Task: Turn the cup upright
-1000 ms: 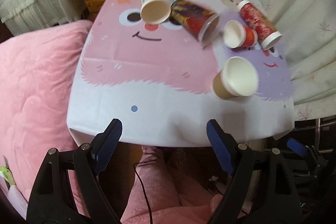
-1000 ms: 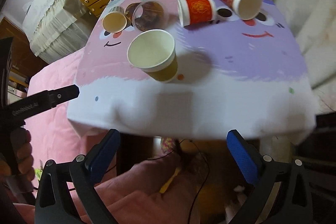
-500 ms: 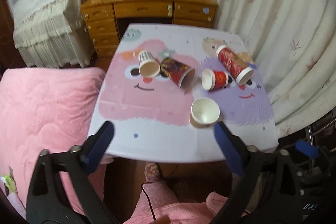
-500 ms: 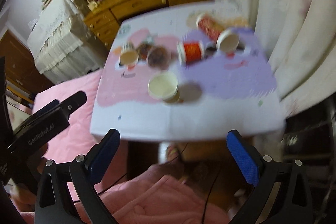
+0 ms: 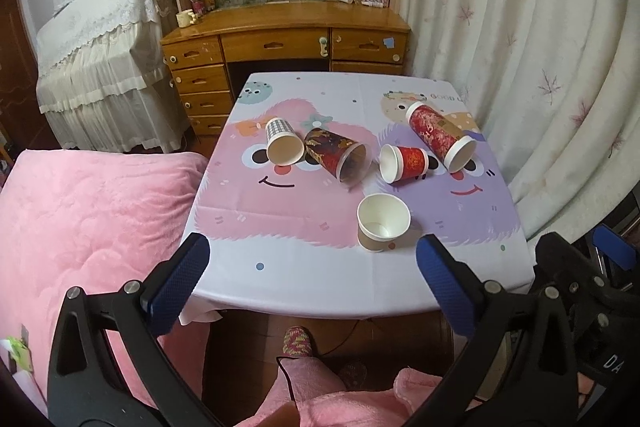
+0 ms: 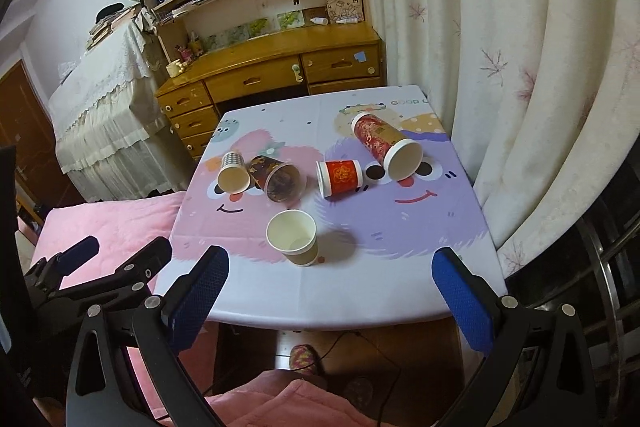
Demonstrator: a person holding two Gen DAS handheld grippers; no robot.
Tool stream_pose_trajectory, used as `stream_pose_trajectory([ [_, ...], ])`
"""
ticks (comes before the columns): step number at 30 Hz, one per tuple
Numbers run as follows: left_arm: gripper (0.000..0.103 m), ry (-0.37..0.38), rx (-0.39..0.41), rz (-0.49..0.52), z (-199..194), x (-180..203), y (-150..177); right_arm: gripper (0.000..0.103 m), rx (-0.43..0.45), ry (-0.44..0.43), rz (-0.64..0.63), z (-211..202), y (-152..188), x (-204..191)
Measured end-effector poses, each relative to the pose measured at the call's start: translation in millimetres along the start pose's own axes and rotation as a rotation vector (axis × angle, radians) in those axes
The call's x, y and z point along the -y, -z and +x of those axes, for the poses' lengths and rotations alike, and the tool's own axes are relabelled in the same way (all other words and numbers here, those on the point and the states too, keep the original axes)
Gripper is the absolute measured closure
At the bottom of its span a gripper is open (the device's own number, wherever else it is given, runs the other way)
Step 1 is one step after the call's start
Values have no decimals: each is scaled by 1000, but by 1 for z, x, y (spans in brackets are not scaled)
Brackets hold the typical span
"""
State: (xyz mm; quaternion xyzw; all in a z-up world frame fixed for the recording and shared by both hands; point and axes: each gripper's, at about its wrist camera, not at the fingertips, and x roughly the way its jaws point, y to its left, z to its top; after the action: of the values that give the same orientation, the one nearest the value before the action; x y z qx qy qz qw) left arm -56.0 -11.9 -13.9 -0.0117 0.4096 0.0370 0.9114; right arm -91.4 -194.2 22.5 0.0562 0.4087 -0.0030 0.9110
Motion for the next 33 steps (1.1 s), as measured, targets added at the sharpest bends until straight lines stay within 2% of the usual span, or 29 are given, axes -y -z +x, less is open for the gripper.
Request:
stream_pose_trajectory([
  [4, 0, -9, 16, -7, -3, 0, 1, 0, 21, 7, -13, -6, 3, -1],
  [12, 0, -14, 34, -9, -7, 1, 0, 0, 9, 1, -5, -4, 6, -1],
  [33, 0, 3, 31, 10, -5, 1, -6, 0, -22, 14, 39, 14, 12, 8],
])
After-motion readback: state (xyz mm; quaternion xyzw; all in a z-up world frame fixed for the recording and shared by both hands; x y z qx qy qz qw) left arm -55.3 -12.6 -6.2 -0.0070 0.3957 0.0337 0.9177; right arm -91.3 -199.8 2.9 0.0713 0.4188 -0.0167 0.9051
